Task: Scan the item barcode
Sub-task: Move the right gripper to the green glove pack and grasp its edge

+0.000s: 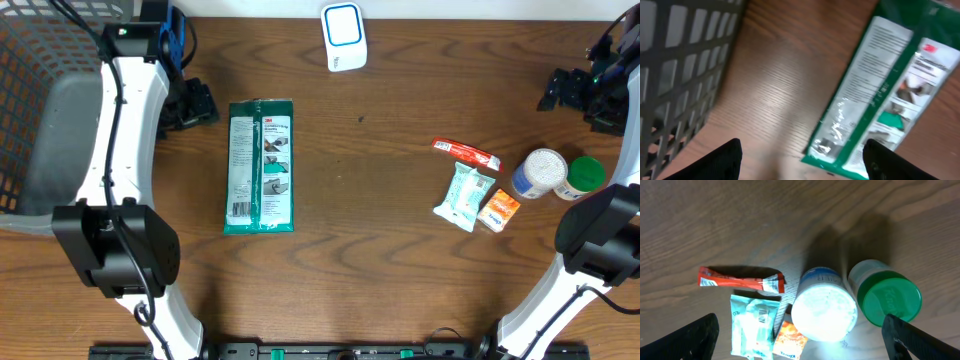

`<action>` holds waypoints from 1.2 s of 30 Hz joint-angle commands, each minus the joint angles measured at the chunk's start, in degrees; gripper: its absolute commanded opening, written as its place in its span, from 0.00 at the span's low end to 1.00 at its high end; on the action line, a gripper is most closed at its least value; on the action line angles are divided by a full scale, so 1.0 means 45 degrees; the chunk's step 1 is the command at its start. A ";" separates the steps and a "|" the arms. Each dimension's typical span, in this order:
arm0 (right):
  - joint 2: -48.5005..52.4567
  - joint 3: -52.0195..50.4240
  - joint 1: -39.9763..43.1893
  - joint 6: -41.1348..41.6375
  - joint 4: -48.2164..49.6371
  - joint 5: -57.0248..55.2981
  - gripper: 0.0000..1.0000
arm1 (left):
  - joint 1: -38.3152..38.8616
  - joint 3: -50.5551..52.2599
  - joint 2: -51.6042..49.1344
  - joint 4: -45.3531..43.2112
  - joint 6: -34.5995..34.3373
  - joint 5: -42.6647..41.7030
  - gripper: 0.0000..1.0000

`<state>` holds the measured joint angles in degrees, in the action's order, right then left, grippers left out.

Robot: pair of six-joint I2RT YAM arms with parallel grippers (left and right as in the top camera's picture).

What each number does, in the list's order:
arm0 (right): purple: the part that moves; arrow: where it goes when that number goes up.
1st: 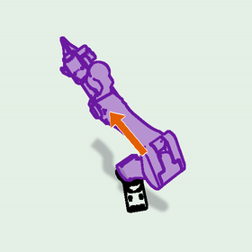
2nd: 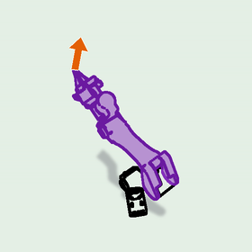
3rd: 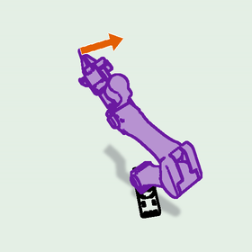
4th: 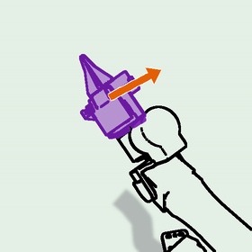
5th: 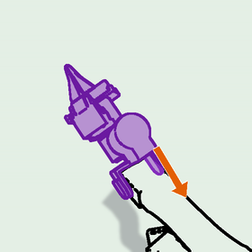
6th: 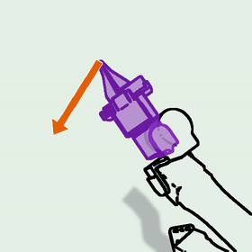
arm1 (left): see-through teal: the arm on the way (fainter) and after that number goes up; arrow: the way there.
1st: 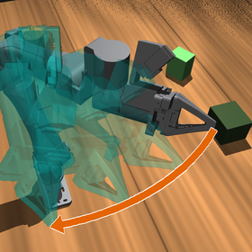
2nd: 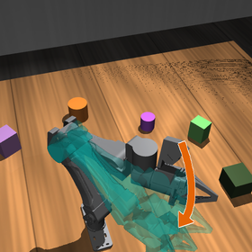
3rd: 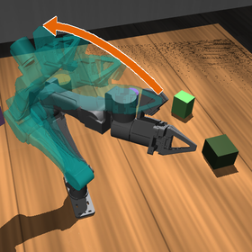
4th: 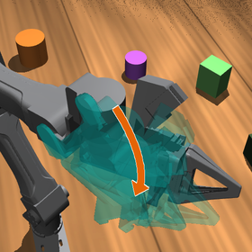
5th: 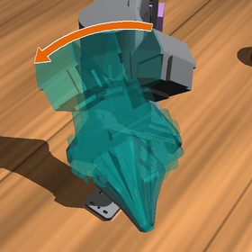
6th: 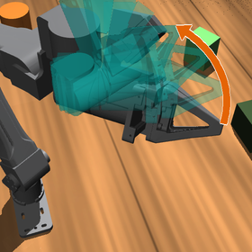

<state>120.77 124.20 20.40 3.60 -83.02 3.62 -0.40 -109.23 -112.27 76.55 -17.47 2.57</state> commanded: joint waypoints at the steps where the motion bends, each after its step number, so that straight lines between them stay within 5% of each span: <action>1: -0.0253 0.0146 -0.0010 0.0248 0.0073 0.0136 0.99 | -0.0126 0.0797 -0.0039 -0.0301 0.0262 0.0685 0.67; 4: -0.0253 0.0146 -0.0015 0.0253 0.0491 0.1161 0.99 | -0.0121 0.1243 -0.0039 -0.0670 0.0311 0.0685 0.09; 8: -0.0267 0.0131 -0.0024 0.0112 -0.0257 0.5571 0.97 | -0.0121 0.1345 -0.0039 -0.1025 0.0296 0.0670 0.07; 11: -0.0243 -0.0204 -0.0597 -0.1379 -0.0942 0.8782 0.71 | -0.0121 0.1365 -0.0058 -0.1345 0.0223 0.0617 0.07; 12: -0.0243 -0.0282 -0.0889 -0.1535 -0.1132 0.8893 0.70 | -0.0121 0.1423 -0.0058 -0.1462 0.0175 0.0583 0.07; 20: -0.0238 -0.1948 -0.5139 -0.0384 0.0510 0.8233 0.85 | -0.0107 0.3473 -0.0083 -0.3045 -0.0175 -0.0141 0.08; 31: -0.0238 -0.5921 -0.9564 0.2603 0.7567 0.6936 0.83 | -0.0092 0.6130 -0.0102 -0.5586 -0.0170 -0.0607 0.07; 36: -0.0238 -0.7402 -1.1103 0.3827 1.0234 0.4405 0.84 | -0.0083 0.7655 -0.0102 -0.7101 -0.0126 -0.0777 0.07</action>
<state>120.77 93.62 -26.35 15.94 -39.99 31.00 -0.64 -78.37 -112.31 45.98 -17.78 0.10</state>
